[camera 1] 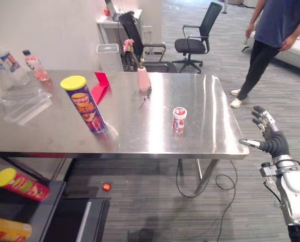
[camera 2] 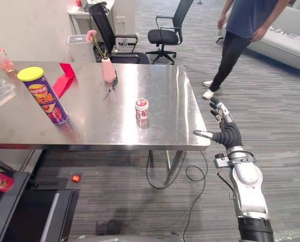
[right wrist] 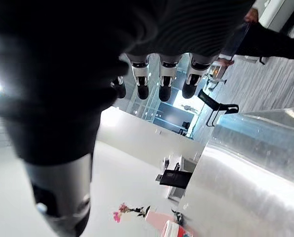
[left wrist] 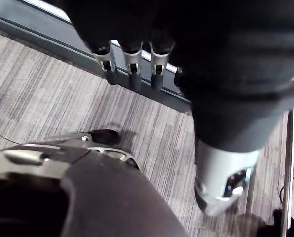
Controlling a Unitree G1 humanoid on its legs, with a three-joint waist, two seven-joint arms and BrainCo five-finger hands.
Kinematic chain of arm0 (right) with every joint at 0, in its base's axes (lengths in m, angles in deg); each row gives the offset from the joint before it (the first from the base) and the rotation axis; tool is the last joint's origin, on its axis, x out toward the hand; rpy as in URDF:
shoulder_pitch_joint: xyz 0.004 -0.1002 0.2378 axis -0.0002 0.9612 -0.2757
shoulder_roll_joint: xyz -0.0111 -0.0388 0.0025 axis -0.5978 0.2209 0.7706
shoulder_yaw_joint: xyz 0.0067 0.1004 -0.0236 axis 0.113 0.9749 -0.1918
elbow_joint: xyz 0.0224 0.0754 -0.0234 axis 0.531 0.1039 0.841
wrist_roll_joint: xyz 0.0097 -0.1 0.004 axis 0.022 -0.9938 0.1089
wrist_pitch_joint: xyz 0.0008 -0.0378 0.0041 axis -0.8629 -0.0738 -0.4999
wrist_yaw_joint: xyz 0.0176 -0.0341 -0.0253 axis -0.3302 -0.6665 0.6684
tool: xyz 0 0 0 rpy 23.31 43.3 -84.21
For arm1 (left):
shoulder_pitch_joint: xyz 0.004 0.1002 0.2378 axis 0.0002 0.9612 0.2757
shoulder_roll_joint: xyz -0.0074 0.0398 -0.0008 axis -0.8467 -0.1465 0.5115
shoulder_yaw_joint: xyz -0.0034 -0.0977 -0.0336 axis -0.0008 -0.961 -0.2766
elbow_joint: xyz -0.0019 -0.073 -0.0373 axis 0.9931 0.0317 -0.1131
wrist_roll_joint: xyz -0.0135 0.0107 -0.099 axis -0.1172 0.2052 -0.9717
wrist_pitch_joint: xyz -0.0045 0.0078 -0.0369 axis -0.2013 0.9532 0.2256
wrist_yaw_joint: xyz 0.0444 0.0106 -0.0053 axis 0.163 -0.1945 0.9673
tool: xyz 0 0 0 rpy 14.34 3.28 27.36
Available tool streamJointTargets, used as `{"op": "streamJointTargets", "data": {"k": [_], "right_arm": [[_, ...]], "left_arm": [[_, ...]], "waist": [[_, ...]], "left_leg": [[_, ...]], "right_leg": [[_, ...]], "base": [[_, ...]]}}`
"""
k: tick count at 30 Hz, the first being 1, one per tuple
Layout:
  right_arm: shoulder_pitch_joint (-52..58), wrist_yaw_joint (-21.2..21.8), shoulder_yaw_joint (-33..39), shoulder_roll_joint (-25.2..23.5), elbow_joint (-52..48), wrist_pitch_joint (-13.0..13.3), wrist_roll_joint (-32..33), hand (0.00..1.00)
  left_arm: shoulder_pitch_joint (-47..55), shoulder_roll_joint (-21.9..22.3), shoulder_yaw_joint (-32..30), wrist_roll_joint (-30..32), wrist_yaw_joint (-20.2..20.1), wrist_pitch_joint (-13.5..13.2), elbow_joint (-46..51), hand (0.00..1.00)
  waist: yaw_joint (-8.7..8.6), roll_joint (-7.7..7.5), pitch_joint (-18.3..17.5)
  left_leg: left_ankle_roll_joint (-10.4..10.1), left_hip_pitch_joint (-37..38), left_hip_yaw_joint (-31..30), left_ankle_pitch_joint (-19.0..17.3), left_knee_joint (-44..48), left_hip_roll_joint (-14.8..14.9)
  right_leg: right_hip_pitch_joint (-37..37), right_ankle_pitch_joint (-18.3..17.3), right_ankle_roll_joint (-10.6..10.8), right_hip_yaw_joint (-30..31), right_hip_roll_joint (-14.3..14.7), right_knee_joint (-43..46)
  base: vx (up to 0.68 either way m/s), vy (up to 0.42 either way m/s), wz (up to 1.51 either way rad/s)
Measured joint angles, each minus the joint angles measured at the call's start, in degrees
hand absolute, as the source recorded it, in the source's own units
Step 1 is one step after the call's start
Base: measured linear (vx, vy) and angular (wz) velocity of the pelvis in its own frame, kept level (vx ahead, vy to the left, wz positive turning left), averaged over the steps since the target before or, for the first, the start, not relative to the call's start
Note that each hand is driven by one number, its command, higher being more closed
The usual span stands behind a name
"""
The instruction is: Put the gum and the chips on the shelf.
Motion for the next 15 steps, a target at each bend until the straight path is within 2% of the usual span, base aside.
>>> {"op": "streamJointTargets", "data": {"k": [3,6,11,15], "right_arm": [[0.0,0.0,-2.2,-0.1,0.0,0.0,0.0,0.0],[-0.5,-0.1,-3.6,-0.2,0.6,-0.2,0.0,0.0],[-3.7,-1.5,-6.6,-1.0,4.4,-0.7,-0.1,0.0],[-7.0,-2.9,-8.7,-1.3,8.4,-1.8,-0.3,0.0]], "left_arm": [[0.2,0.2,0.3,0.0,0.0,0.0,0.0,0.0],[0.3,0.0,0.3,0.0,0.0,0.0,0.0,0.0],[0.6,-1.0,0.6,0.0,-0.1,0.1,0.1,0.0],[0.7,-1.2,0.9,0.0,0.0,0.1,0.0,0.0]], "waist": [[0.65,0.51,-0.4],[0.98,0.27,-0.5],[1.29,-1.03,-1.2],[1.52,-1.09,-1.2]], "left_leg": [[0.1,-0.3,-0.7,0.2,0.0,0.0],[0.2,-1.1,-1.8,0.5,0.0,0.0],[0.2,-1.8,-2.8,0.7,0.0,-0.1],[0.2,-1.8,-3.4,0.7,0.0,-0.3]], "right_leg": [[0.2,0.0,0.0,-0.5,0.0,0.1],[0.1,0.1,0.0,-1.5,0.0,0.1],[0.2,0.3,0.3,-2.6,0.0,-0.1],[1.0,0.4,0.4,-3.2,0.0,-0.7]], "base": [[-0.03,0.002,0.12],[-0.01,0.002,0.15],[0.02,0.003,0.1],[0.03,0.001,0.08]]}}
